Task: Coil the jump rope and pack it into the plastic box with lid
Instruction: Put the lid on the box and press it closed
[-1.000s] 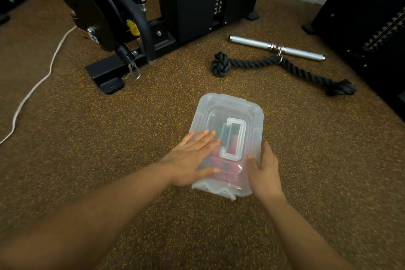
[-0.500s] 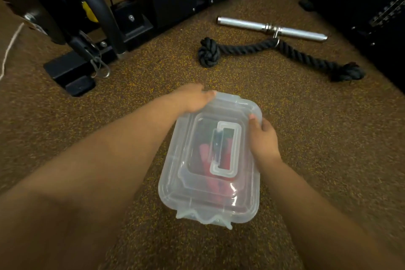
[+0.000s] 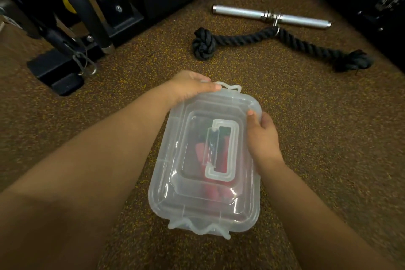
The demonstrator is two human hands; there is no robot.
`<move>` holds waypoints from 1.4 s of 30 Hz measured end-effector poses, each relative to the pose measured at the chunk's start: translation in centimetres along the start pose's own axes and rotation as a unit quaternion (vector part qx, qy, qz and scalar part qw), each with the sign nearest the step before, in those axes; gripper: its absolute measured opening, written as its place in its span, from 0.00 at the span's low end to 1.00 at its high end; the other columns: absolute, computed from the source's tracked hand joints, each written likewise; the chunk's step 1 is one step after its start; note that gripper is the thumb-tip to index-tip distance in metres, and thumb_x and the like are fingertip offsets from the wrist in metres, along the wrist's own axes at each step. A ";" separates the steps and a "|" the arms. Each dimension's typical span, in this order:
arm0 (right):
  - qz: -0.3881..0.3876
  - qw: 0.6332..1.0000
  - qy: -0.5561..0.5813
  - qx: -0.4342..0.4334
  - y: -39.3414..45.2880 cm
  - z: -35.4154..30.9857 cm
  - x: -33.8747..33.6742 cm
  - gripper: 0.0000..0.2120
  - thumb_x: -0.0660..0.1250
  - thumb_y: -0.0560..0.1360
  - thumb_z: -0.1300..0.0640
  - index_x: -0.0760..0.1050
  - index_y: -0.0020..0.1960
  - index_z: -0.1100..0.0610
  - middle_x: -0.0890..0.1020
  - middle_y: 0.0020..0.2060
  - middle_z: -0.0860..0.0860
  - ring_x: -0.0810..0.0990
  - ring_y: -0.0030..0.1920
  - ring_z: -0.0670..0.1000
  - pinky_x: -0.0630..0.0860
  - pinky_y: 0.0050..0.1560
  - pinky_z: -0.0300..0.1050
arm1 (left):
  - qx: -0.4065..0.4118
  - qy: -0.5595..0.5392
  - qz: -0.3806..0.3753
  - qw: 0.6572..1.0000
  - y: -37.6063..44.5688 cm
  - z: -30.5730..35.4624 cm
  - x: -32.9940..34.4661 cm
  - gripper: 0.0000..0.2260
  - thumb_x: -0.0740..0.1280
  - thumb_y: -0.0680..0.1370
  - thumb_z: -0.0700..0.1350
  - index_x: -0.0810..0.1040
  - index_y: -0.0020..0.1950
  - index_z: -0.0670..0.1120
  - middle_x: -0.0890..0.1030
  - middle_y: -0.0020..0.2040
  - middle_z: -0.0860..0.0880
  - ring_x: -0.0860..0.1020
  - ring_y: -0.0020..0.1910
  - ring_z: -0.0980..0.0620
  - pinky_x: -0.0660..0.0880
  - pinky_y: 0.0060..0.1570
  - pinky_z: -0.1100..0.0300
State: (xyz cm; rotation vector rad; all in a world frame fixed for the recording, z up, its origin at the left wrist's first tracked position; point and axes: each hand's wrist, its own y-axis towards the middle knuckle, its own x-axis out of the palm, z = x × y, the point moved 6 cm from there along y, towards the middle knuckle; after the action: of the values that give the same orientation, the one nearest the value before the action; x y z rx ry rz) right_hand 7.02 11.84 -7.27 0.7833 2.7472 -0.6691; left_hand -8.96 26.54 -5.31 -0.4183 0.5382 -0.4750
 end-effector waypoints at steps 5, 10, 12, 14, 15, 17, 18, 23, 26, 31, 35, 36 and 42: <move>-0.033 0.979 -0.171 -0.105 1.4 -3.5 0.6 0.24 0.55 0.79 0.52 0.58 0.74 0.53 0.64 0.73 0.53 0.65 0.72 0.54 0.62 0.71 0.52 | 0.078 0.112 0.039 0.990 -1.4 0.6 0.4 0.27 0.76 0.64 0.58 0.76 0.61 0.55 0.76 0.60 0.51 0.75 0.57 0.51 0.73 0.60 0.54; -0.093 0.887 -0.375 -0.253 3.0 -6.9 3.3 0.25 0.56 0.79 0.52 0.60 0.74 0.54 0.64 0.74 0.53 0.61 0.74 0.55 0.60 0.72 0.55 | 0.133 0.266 0.096 0.950 -1.9 1.6 0.7 0.26 0.68 0.71 0.62 0.72 0.67 0.56 0.72 0.67 0.53 0.67 0.68 0.49 0.59 0.66 0.53; -0.120 0.866 -0.403 -0.272 3.1 -6.9 4.1 0.24 0.54 0.79 0.53 0.60 0.74 0.54 0.64 0.74 0.53 0.61 0.73 0.56 0.60 0.72 0.54 | 0.129 0.299 0.087 0.942 -1.8 1.5 1.0 0.27 0.65 0.72 0.64 0.69 0.70 0.57 0.70 0.70 0.52 0.65 0.69 0.49 0.57 0.65 0.53; -0.128 0.856 -0.423 -0.267 3.2 -6.7 4.2 0.24 0.53 0.80 0.53 0.58 0.75 0.53 0.63 0.74 0.53 0.61 0.72 0.57 0.60 0.70 0.54 | 0.119 0.332 0.073 0.933 -1.6 1.5 1.2 0.28 0.62 0.74 0.64 0.66 0.72 0.57 0.67 0.72 0.52 0.62 0.71 0.49 0.55 0.66 0.52; -0.132 0.855 -0.426 -0.265 3.3 -6.7 4.1 0.24 0.52 0.80 0.52 0.57 0.75 0.53 0.63 0.74 0.54 0.61 0.71 0.58 0.60 0.69 0.53 | 0.117 0.342 0.069 0.930 -1.5 1.6 1.3 0.28 0.61 0.74 0.64 0.65 0.73 0.57 0.66 0.72 0.51 0.61 0.71 0.49 0.54 0.67 0.52; -0.137 0.855 -0.423 -0.267 3.3 -6.7 4.1 0.24 0.53 0.80 0.53 0.57 0.75 0.53 0.64 0.72 0.54 0.61 0.69 0.58 0.60 0.69 0.53 | 0.117 0.347 0.069 0.928 -1.5 1.7 1.4 0.27 0.61 0.74 0.64 0.66 0.72 0.57 0.67 0.72 0.51 0.62 0.70 0.48 0.54 0.67 0.52; -0.138 0.855 -0.420 -0.270 3.3 -6.8 4.1 0.24 0.53 0.80 0.53 0.58 0.75 0.53 0.65 0.71 0.54 0.62 0.69 0.58 0.61 0.68 0.53 | 0.119 0.346 0.074 0.928 -1.5 1.7 1.4 0.26 0.61 0.74 0.64 0.67 0.71 0.57 0.67 0.71 0.51 0.62 0.70 0.49 0.55 0.66 0.52; -0.120 0.861 -0.409 -0.277 3.2 -6.9 4.2 0.23 0.55 0.80 0.55 0.61 0.74 0.54 0.67 0.70 0.55 0.63 0.68 0.57 0.61 0.68 0.51 | 0.127 0.334 0.093 0.930 -1.7 1.5 1.3 0.25 0.62 0.74 0.63 0.69 0.70 0.58 0.69 0.69 0.52 0.64 0.69 0.50 0.56 0.64 0.53; -0.113 0.867 -0.396 -0.280 3.4 -7.0 4.2 0.22 0.56 0.79 0.56 0.63 0.73 0.55 0.68 0.69 0.55 0.64 0.67 0.58 0.61 0.68 0.50 | 0.128 0.327 0.094 0.931 -1.7 1.6 1.4 0.25 0.63 0.74 0.63 0.69 0.70 0.57 0.68 0.70 0.52 0.64 0.70 0.50 0.56 0.65 0.52; -0.086 0.886 -0.347 -0.296 3.1 -7.2 4.0 0.19 0.59 0.78 0.58 0.70 0.69 0.58 0.72 0.62 0.56 0.68 0.64 0.57 0.65 0.65 0.48 | 0.147 0.298 0.122 0.935 -1.8 1.5 1.4 0.21 0.65 0.74 0.60 0.74 0.65 0.57 0.73 0.66 0.53 0.69 0.66 0.51 0.59 0.62 0.52; -0.069 0.888 -0.332 -0.311 2.8 -7.0 3.9 0.18 0.60 0.77 0.59 0.72 0.67 0.59 0.73 0.59 0.57 0.71 0.61 0.58 0.69 0.63 0.49 | 0.170 0.254 0.154 0.939 -2.4 1.3 1.3 0.19 0.67 0.73 0.58 0.77 0.63 0.55 0.76 0.62 0.54 0.74 0.62 0.52 0.64 0.63 0.53; -0.066 0.886 -0.332 -0.317 2.8 -7.0 4.0 0.18 0.60 0.77 0.59 0.72 0.67 0.59 0.74 0.59 0.58 0.72 0.60 0.59 0.69 0.63 0.51 | 0.175 0.241 0.160 0.941 -2.5 1.2 1.3 0.20 0.67 0.73 0.59 0.77 0.63 0.55 0.77 0.61 0.54 0.74 0.61 0.52 0.65 0.63 0.52; -0.049 0.868 -0.368 -0.331 2.2 -6.7 4.1 0.19 0.58 0.78 0.59 0.71 0.68 0.58 0.77 0.60 0.59 0.73 0.60 0.61 0.69 0.63 0.53 | 0.197 0.384 0.159 0.888 -3.5 0.8 2.7 0.22 0.52 0.81 0.55 0.63 0.74 0.53 0.64 0.76 0.52 0.60 0.75 0.50 0.55 0.71 0.51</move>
State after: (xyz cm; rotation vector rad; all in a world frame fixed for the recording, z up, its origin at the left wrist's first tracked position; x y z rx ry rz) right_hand 4.36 18.54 -3.54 0.1629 2.0671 0.0204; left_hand -7.58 22.48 -3.98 0.2799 1.2274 -0.4077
